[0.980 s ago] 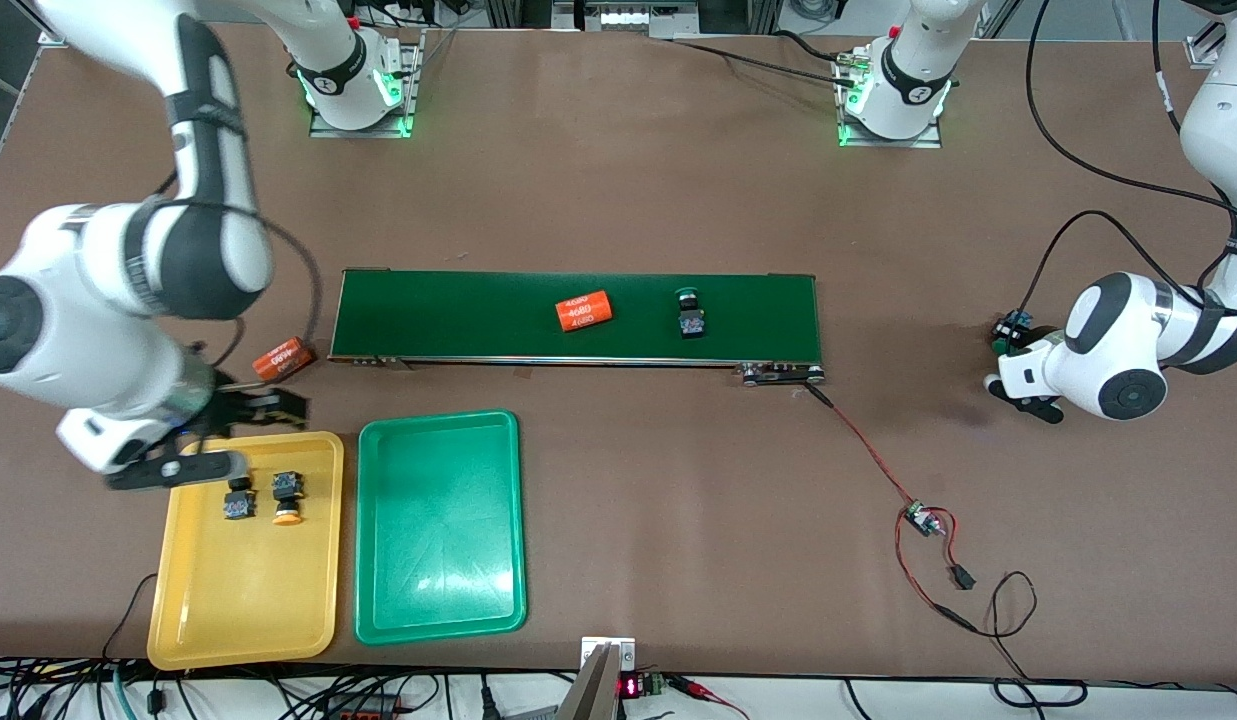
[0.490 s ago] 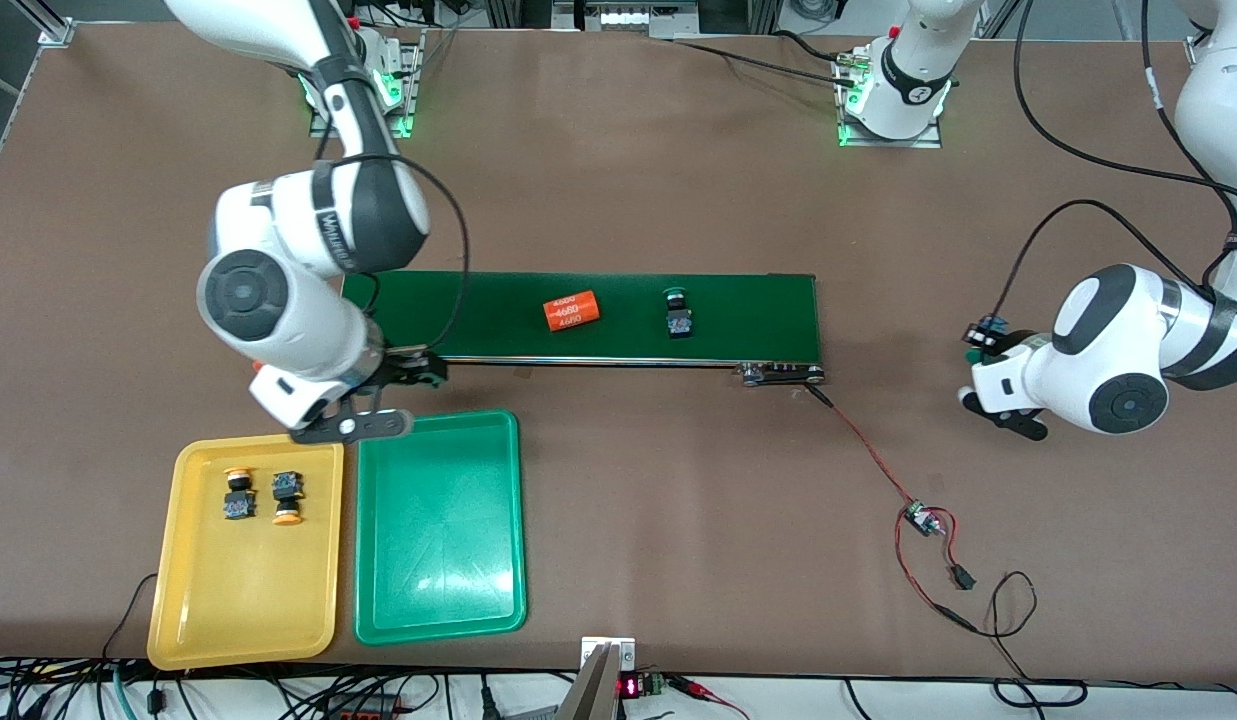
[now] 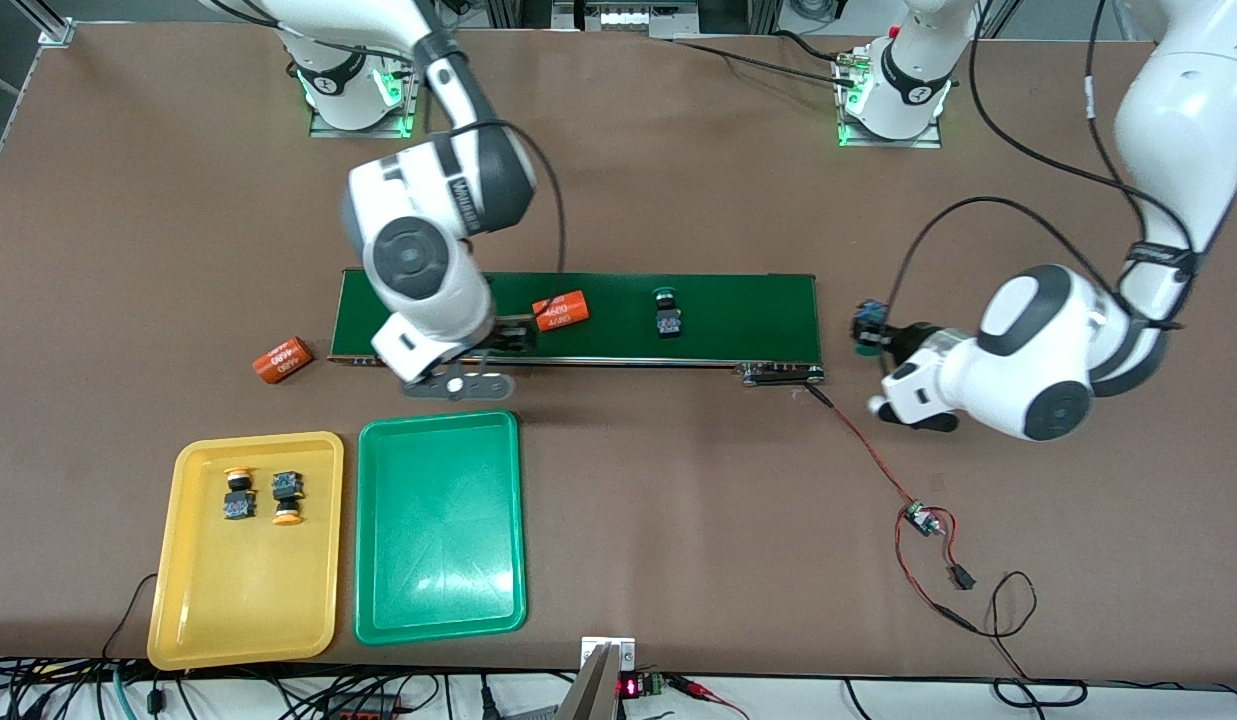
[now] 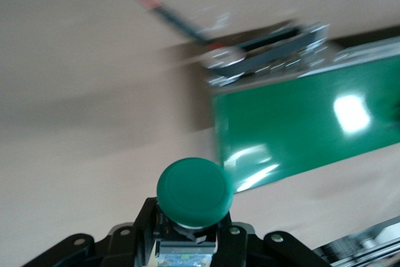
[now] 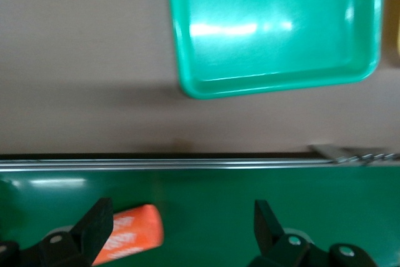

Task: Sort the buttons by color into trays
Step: 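Place the green button on the conveyor belt with the left gripper, then reach the right gripper to the belt end while the left gripper withdraws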

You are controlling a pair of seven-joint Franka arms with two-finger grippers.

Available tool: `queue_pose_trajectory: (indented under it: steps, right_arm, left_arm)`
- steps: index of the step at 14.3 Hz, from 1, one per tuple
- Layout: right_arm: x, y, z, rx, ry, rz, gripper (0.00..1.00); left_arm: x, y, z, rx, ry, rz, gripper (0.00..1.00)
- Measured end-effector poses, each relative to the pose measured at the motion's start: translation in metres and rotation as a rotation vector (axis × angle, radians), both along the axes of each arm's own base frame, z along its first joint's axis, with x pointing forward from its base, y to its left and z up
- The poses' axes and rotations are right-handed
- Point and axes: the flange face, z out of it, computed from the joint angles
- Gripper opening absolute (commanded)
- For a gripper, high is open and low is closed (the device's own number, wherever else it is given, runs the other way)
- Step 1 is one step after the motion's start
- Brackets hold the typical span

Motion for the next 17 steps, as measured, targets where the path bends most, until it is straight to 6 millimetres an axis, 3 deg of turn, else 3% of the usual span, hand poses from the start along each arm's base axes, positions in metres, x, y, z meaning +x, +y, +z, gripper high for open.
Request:
queue_pose_trajectory:
  steps: [4, 6, 8, 9, 10, 11, 15, 17]
  right_arm:
    - [-0.033, 0.059, -0.029, -0.021, -0.031, -0.039, 1.00]
    - [-0.048, 0.080, -0.042, -0.033, -0.033, -0.034, 1.00]
    - [-0.056, 0.092, -0.052, -0.037, -0.042, -0.023, 1.00]
    - [-0.059, 0.096, -0.054, -0.035, -0.048, -0.016, 1.00]
    - [-0.061, 0.100, -0.056, -0.032, -0.055, -0.010, 1.00]
    - [-0.063, 0.104, -0.056, -0.029, -0.061, -0.010, 1.00]
    - [-0.068, 0.111, -0.056, -0.023, -0.070, -0.009, 1.00]
    - [-0.070, 0.113, -0.057, -0.001, -0.053, -0.025, 1.00]
  left_arm:
    - [-0.023, -0.100, -0.020, 0.068, 0.011, 0.034, 0.35]
    - [-0.033, -0.120, -0.032, 0.100, 0.024, 0.023, 0.36]
    - [-0.034, -0.117, -0.042, 0.110, 0.039, 0.026, 0.38]
    - [-0.033, -0.113, -0.046, 0.112, 0.045, 0.032, 0.47]
    - [-0.032, -0.110, -0.048, 0.113, 0.050, 0.037, 0.83]
    - [-0.032, -0.108, -0.051, 0.113, 0.054, 0.040, 1.00]
    - [-0.030, -0.105, -0.050, 0.122, 0.059, 0.063, 1.00]
    - [-0.021, -0.093, -0.039, 0.129, 0.057, 0.083, 1.00]
